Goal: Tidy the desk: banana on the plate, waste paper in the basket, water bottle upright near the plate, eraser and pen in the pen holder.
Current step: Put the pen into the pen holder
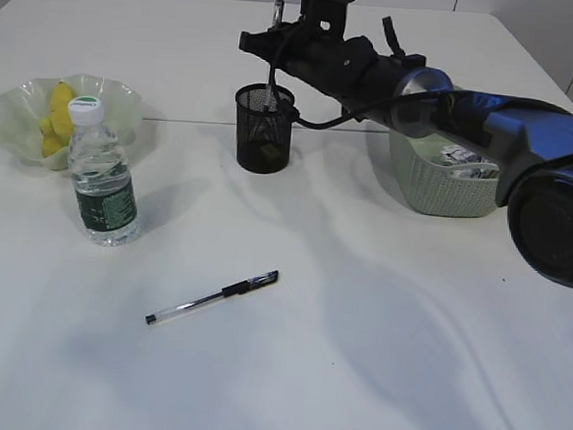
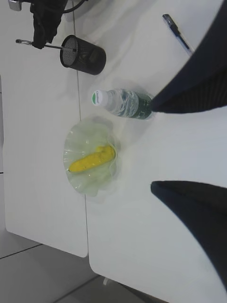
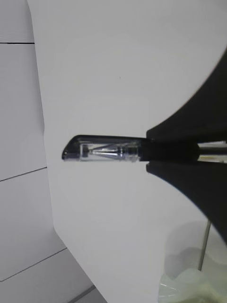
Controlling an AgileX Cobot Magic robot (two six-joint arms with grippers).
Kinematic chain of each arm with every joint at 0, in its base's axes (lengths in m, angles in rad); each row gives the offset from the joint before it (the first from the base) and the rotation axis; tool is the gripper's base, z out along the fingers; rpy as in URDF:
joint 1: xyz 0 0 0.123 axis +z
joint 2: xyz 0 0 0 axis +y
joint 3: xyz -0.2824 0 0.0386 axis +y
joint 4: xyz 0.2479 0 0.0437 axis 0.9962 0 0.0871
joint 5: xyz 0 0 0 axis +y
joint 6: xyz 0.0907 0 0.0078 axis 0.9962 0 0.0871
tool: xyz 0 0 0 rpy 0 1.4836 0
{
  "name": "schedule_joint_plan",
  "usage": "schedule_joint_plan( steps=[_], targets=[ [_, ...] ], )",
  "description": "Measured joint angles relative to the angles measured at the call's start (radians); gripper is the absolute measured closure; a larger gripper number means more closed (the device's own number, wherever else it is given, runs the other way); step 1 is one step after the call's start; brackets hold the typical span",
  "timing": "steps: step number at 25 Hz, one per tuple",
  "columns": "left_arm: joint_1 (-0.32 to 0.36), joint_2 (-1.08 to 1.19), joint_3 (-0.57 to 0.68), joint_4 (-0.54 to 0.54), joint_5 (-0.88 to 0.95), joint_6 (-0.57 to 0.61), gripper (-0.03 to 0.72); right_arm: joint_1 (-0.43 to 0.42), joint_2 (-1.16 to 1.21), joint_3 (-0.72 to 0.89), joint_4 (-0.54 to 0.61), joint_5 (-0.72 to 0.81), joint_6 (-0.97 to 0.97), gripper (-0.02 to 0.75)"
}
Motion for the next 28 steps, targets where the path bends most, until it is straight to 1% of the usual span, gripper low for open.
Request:
schedule_joint_plan(
  steps=[12, 21, 28],
  targets=[
    [0.000, 0.000, 0.000, 0.000, 0.000, 0.000, 0.364, 0.000, 0.030, -0.022, 0.000, -0.019, -0.026, 0.692],
    [0.000, 0.000, 0.000, 0.000, 0.000, 0.000, 0.363, 0.000, 0.113, -0.184, 0.000, -0.017, -0.040, 0.692],
    [0.000, 0.022, 0.002, 0.000, 0.000, 0.000, 0.364, 0.000, 0.166, -0.224, 0.000, 0.019, -0.044, 0.689]
  ],
)
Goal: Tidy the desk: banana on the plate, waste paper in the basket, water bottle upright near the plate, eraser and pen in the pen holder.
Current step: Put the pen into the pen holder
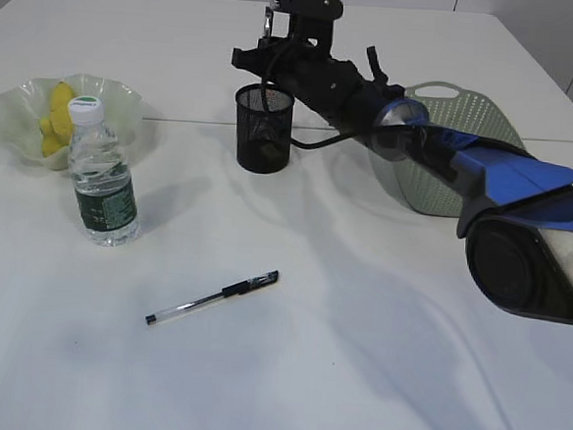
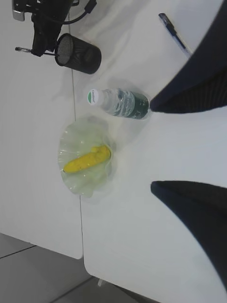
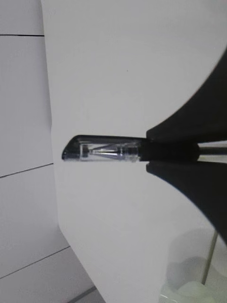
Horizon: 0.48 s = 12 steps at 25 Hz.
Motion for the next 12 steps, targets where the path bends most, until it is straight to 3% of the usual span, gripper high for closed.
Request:
schedule_joint_plan(
  steps=[12],
  targets=[
    [0.000, 0.009, 0.002, 0.000, 0.000, 0.000, 0.364, 0.000, 0.000, -0.023, 0.000, 0.011, -0.042, 0.677]
  ],
)
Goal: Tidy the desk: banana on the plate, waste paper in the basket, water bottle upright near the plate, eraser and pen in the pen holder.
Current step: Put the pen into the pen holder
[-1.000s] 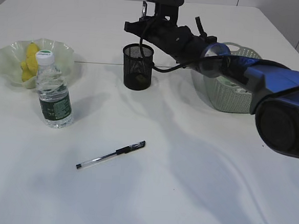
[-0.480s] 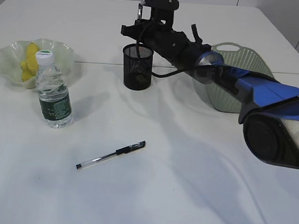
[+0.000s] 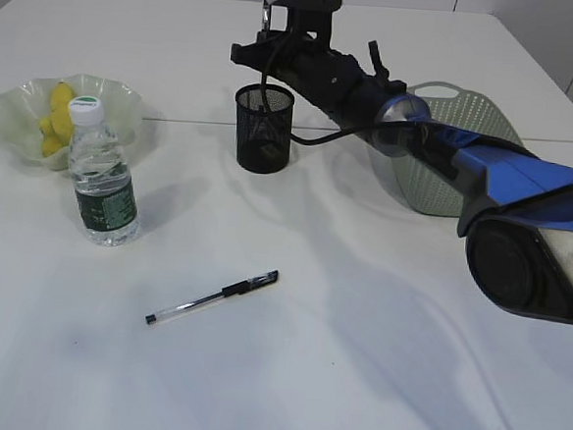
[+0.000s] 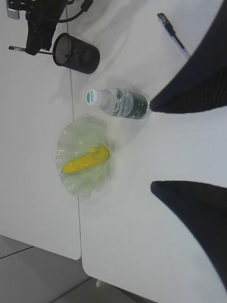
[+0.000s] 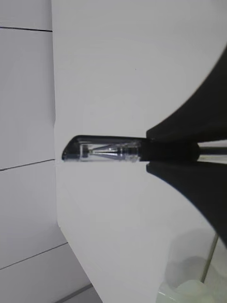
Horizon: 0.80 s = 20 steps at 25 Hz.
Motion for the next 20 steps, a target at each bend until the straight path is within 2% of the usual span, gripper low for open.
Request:
schedule_joint_plan(
  steps=[20],
  targets=[
    [0.000, 0.000, 0.000, 0.000, 0.000, 0.000, 0.363, 0.000, 0.000, -0.004, -0.002, 0.040, -0.008, 0.623]
  ],
)
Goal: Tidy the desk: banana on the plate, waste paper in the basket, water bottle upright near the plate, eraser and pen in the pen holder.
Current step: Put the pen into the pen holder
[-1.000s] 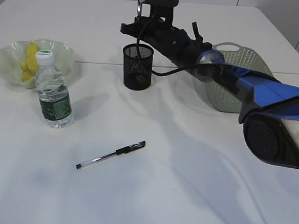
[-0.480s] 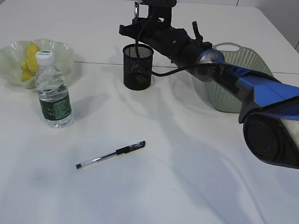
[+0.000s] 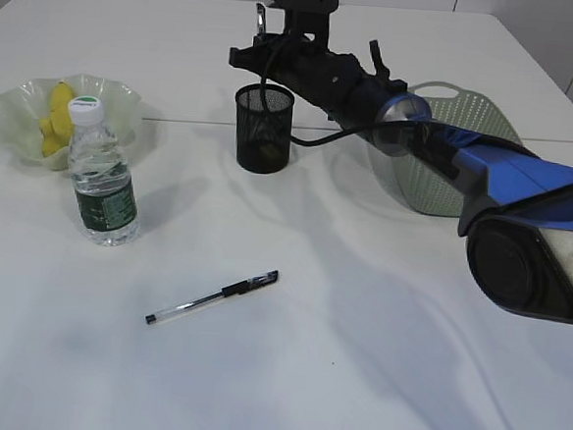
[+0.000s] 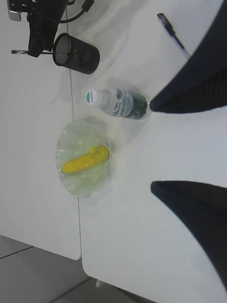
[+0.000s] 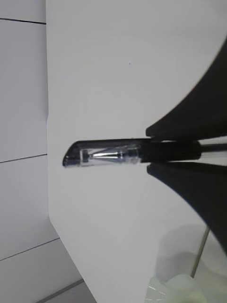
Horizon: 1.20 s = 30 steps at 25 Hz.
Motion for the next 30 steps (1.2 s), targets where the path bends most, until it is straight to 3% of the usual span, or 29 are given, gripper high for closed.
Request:
schedule_joint_plan(
  steps=[19, 30],
  targets=[
    [0.000, 0.004, 0.000, 0.000, 0.000, 0.000, 0.364, -0.010, 0.000, -0.033, 0.000, 0.013, -0.008, 0.610],
    [0.000, 0.004, 0.000, 0.000, -0.024, 0.000, 0.364, -0.077, 0.000, -0.131, -0.003, 0.106, -0.060, 0.603]
  ],
)
